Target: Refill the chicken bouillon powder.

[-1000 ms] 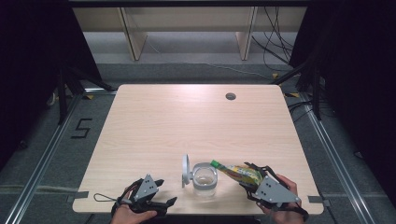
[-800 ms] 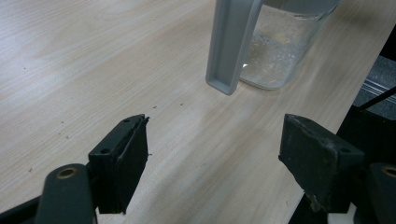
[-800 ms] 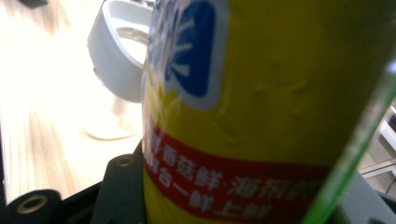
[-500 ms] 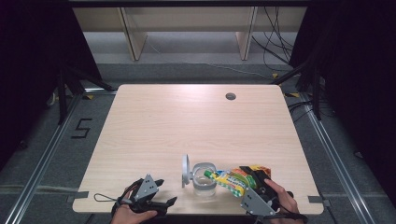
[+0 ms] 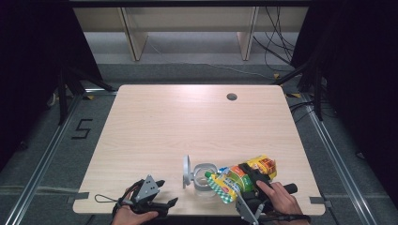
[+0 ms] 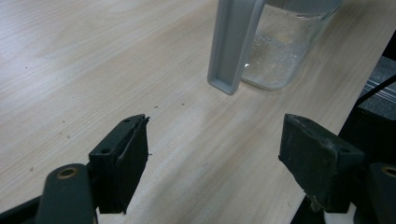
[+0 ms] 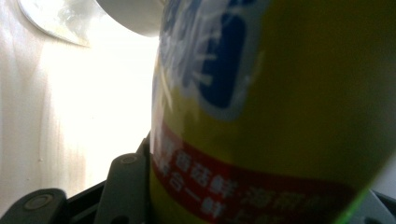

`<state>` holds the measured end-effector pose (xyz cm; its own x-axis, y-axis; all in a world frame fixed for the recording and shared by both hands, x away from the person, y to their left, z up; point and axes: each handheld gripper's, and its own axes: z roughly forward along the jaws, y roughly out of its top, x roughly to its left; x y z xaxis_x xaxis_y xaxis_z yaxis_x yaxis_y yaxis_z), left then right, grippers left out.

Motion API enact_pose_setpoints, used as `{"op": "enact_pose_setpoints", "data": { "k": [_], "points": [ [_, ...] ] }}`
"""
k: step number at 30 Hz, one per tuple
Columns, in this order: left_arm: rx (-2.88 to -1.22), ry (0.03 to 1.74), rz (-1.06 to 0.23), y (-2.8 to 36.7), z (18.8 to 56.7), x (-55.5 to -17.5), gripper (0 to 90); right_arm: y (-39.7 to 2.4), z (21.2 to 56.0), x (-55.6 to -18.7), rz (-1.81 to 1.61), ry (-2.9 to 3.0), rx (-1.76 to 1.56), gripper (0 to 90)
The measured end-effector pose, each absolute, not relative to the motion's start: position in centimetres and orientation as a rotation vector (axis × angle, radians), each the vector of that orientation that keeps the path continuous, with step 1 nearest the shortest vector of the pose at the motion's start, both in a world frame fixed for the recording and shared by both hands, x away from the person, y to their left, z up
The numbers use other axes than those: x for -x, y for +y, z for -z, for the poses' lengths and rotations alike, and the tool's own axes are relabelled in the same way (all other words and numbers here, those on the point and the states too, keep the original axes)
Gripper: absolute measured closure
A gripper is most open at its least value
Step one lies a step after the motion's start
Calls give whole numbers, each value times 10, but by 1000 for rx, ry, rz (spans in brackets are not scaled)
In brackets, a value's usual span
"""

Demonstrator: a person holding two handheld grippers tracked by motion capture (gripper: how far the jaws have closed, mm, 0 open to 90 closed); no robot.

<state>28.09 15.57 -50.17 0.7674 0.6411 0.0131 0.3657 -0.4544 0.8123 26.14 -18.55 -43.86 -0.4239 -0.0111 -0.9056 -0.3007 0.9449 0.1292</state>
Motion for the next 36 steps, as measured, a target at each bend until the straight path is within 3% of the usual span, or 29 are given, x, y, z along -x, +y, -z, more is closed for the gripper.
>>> {"op": "enact_pose_setpoints", "data": {
  "k": [36],
  "points": [
    [-2080,765,-362,155,503,-280,233,-174,433,-258,-18,1811,510,543]
  ]
}}
